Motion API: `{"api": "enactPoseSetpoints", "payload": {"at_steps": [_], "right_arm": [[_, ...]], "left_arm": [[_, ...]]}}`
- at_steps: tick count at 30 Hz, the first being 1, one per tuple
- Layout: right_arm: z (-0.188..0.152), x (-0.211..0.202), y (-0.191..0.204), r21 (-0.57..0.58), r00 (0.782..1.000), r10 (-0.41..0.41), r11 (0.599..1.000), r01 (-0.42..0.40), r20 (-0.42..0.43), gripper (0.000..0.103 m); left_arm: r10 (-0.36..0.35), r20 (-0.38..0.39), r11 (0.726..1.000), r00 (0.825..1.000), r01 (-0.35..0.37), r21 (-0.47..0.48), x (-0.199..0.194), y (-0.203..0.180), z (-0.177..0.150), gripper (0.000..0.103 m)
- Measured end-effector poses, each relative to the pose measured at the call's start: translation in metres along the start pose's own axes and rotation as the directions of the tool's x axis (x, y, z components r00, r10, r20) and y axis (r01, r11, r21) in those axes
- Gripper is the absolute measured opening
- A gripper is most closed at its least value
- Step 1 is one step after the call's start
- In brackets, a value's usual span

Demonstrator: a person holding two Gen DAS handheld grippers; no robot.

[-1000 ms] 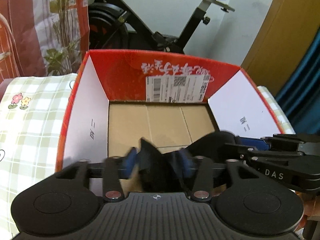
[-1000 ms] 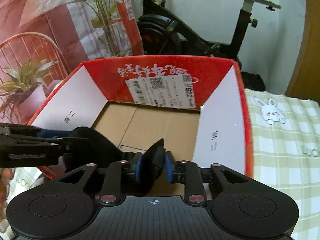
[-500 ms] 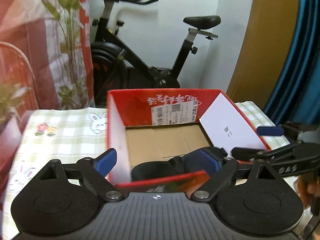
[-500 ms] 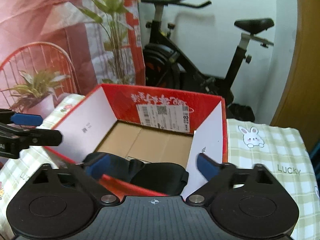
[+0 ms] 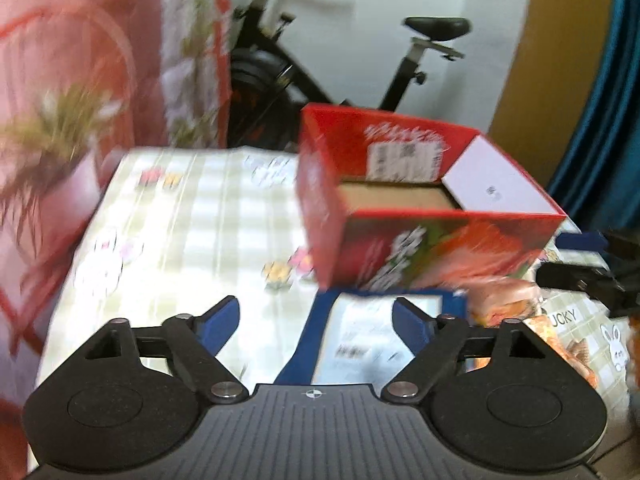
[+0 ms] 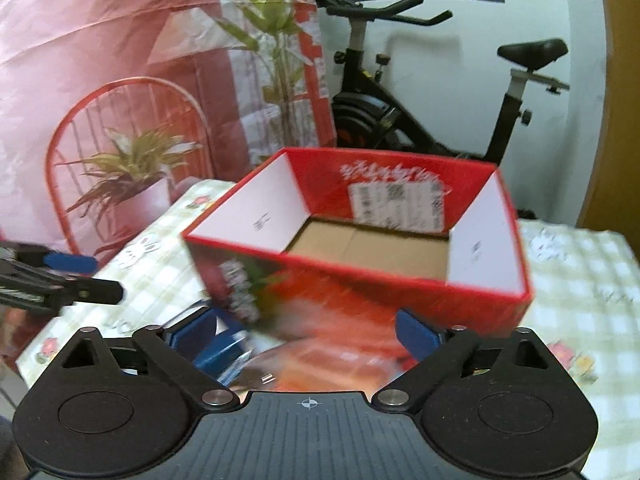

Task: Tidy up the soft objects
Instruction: 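Move both tools down to the blue-and-white snack bag beside the box, then close the right gripper on the blue snack bag while the left gripper grips its other end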

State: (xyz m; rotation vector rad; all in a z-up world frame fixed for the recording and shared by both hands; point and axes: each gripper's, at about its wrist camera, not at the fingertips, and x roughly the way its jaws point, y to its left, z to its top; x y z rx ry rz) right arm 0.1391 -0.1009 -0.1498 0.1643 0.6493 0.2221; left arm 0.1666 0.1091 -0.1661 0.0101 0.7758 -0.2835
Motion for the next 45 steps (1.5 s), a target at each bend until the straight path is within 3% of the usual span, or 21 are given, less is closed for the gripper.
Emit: {"api": "enactPoseSetpoints", "payload": {"at_steps": [3,8,19,31,38,39,40,42,45], "right_arm": [[-0.009,0.001,0.017,-0.012,1.000,0.017,1.000,-0.017,-0.010,0.087],[-0.019,0.006,0.041,-0.024,0.998,0.048,0.998,-0.049,-0.039,0.077],[-0.038,0.034,0.080,-0.085,0.986,0.092,0.991,-0.104,-0.136,0.073],[-0.050,0.061,0.067,-0.041,0.973,0.128,0.989,-0.139,-0.189,0.057],[-0.048,0.061,0.057,-0.009,0.972,0.143,0.989,-0.147,-0.186,0.049],[-0.048,0.061,0.056,-0.006,0.973,0.141,0.989,-0.145,-0.185,0.047],[-0.047,0.060,0.054,-0.004,0.973,0.137,0.990,-0.140,-0.184,0.037],[-0.046,0.059,0.050,0.004,0.974,0.128,0.992,-0.130,-0.184,0.036],[-0.046,0.060,0.045,0.017,0.975,0.123,0.992,-0.122,-0.187,0.034]], "left_arm": [[-0.014,-0.018,0.998,1.000,0.013,-0.056,0.007,0.019,-0.012,0.074],[-0.043,-0.019,0.997,0.999,0.042,-0.066,0.012,0.028,-0.023,0.074],[-0.101,-0.051,0.988,0.994,0.094,-0.121,0.034,0.047,-0.050,0.073],[-0.184,-0.065,0.975,0.981,0.174,-0.139,0.061,0.057,-0.050,0.073],[-0.265,-0.059,0.947,0.962,0.248,-0.206,0.082,0.066,-0.050,0.072],[-0.279,-0.058,0.942,0.959,0.262,-0.210,0.084,0.065,-0.051,0.071],[-0.294,-0.059,0.938,0.954,0.276,-0.211,0.086,0.064,-0.052,0.070],[-0.330,-0.063,0.927,0.942,0.310,-0.211,0.088,0.062,-0.053,0.069],[-0.368,-0.076,0.915,0.927,0.346,-0.209,0.091,0.056,-0.057,0.058]]}}
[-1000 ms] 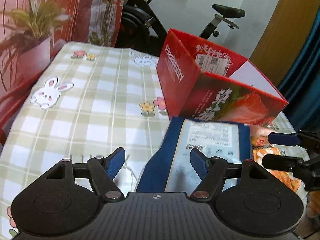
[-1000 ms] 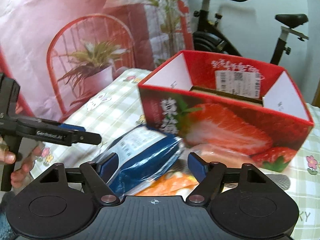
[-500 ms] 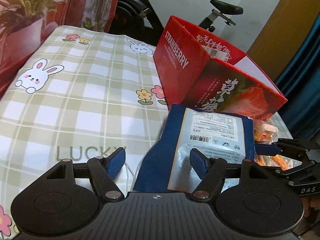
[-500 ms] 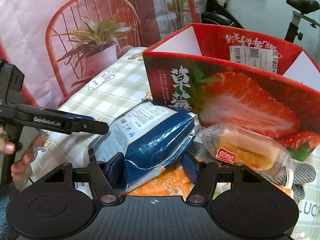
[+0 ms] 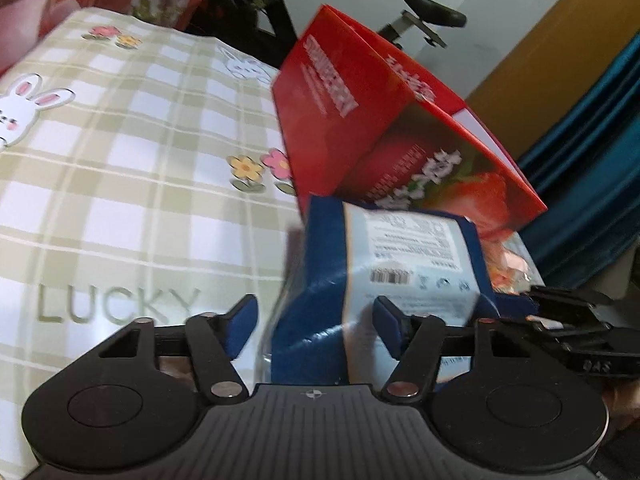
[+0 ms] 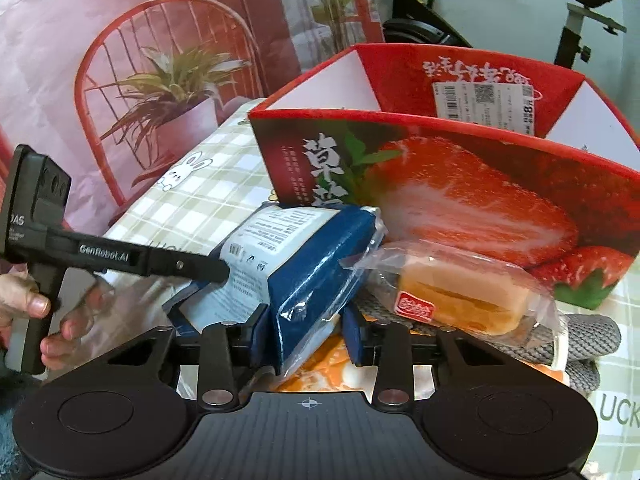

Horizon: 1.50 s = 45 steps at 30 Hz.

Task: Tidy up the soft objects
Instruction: 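Close the right gripper on the blue snack bag while the left gripper grips its other end, then lift the blue snack bag with both grippers and carry it over the red box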

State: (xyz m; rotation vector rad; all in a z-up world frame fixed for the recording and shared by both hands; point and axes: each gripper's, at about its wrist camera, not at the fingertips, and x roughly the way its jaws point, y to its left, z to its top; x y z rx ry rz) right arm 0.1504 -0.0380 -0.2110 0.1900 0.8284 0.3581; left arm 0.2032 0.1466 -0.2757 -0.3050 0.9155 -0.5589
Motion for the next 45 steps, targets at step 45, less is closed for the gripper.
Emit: {"api": "enactPoseSetpoints", "payload": {"at_steps": [45], "right_arm": [[0.036,-0.055,-0.019,-0.108,0.990,0.047,0.994,-0.033,0.132,0.012]], "left_arm": [[0.111,0.037,0.979,0.993,-0.116,0.167,-0.039,-0.088,0.018,0.017]]}}
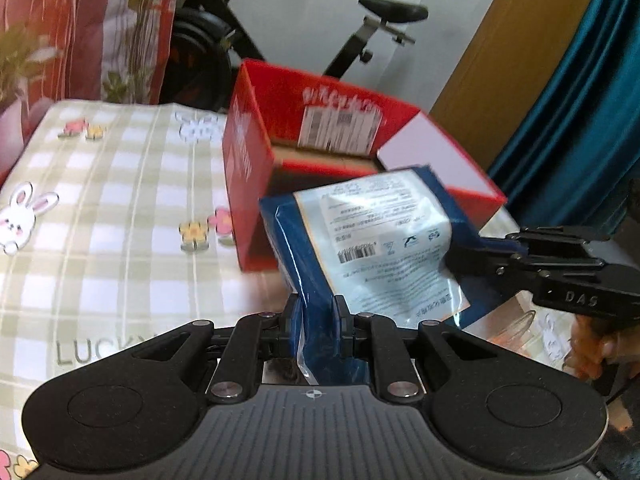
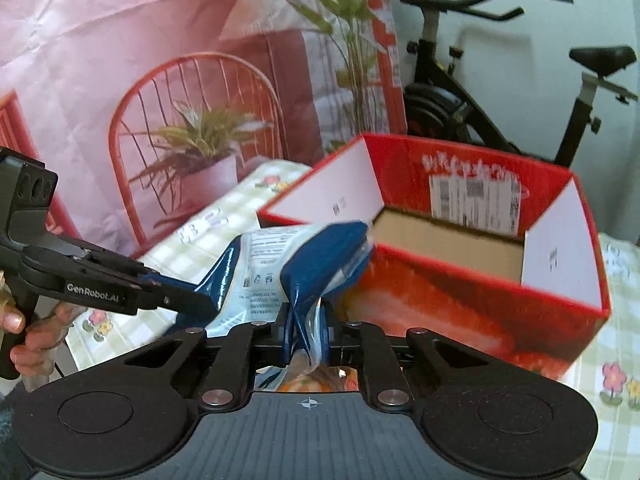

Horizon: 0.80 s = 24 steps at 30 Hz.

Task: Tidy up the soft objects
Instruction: 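Lift the blue snack bag with both grippers and carry it over the red box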

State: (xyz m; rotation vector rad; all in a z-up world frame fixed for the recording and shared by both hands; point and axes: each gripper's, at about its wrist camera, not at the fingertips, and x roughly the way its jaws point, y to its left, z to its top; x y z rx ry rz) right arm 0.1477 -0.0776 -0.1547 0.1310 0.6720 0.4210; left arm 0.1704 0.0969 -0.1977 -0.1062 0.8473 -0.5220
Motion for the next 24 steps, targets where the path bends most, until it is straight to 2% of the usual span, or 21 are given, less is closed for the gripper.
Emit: {"api": "enactPoseSetpoints", "payload": {"at_steps": [2,6,14,19,22,24], "right_arm": [[-0.006,0.003,-0.002,0.010,1.000,-0.002,1.000,0.002,-0.012,0.012],[-0.014,0.008,-0.006,0.025,0.999,-0.005,1.000,0.006,-0.032,0.012],[-0.019,0.012,-0.009,0.024,0.999,-0.006,1.000,0.007,-0.047,0.012],[-0.021,0.014,-0.010,0.032,0.999,-0.006,0.999,0.008,-0.054,0.012],[-0.022,0.014,-0.011,0.031,0.998,-0.008,0.999,0.010,-0.055,0.012],[-0.023,0.014,-0.012,0.035,0.998,-0.007,0.999,0.009,-0.055,0.012]], "left_arm": [[-0.001,-0.009,1.000,1.000,0.000,-0.012,0.006,0.004,-0.003,0.020],[-0.047,-0.014,0.996,0.999,0.045,-0.071,0.018,0.015,-0.005,0.043],[-0.026,-0.046,0.995,0.999,0.021,-0.102,0.037,0.022,-0.009,0.047],[-0.044,-0.060,0.987,0.997,0.034,-0.154,0.051,0.032,-0.012,0.058],[-0.067,-0.048,0.980,0.997,0.057,-0.190,0.056,0.038,-0.015,0.064],[-0.104,-0.022,0.966,0.994,0.095,-0.242,0.057,0.045,-0.017,0.064]]}}
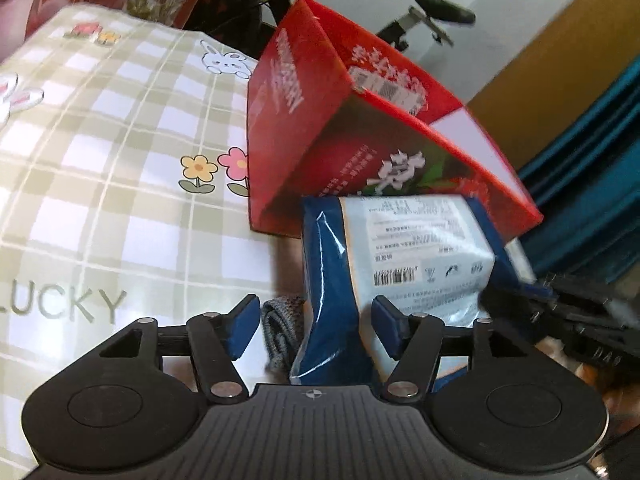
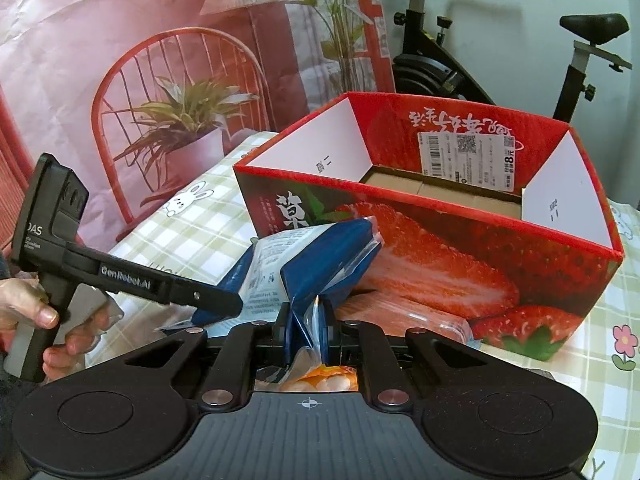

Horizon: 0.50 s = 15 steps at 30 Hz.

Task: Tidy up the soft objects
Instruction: 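Lift the blue snack bag with both grippers and carry it over the red box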

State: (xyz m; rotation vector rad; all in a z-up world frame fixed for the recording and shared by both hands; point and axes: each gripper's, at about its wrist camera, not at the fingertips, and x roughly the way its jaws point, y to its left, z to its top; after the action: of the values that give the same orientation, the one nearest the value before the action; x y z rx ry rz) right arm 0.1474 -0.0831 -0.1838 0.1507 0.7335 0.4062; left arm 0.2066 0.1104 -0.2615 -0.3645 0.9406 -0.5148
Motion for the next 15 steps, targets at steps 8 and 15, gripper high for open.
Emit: {"api": "enactPoseSetpoints", "payload": {"at_steps": [8,15], "right_arm": [[0.000,0.000,-0.002,0.013,1.000,0.001,1.000,-0.001,0.001,0.012],[0.003,-0.008,0.001,0.017,1.000,0.016,1.000,-0.016,0.025,0.012]], "left_arm": [[-0.071,0.002,0.997,0.997,0.071,-0.001,-0.006,-0.003,-0.004,0.020],[0.003,0.053,0.993,0.999,-0.009,0.120,-0.041,-0.031,-0.002,0.012]]}}
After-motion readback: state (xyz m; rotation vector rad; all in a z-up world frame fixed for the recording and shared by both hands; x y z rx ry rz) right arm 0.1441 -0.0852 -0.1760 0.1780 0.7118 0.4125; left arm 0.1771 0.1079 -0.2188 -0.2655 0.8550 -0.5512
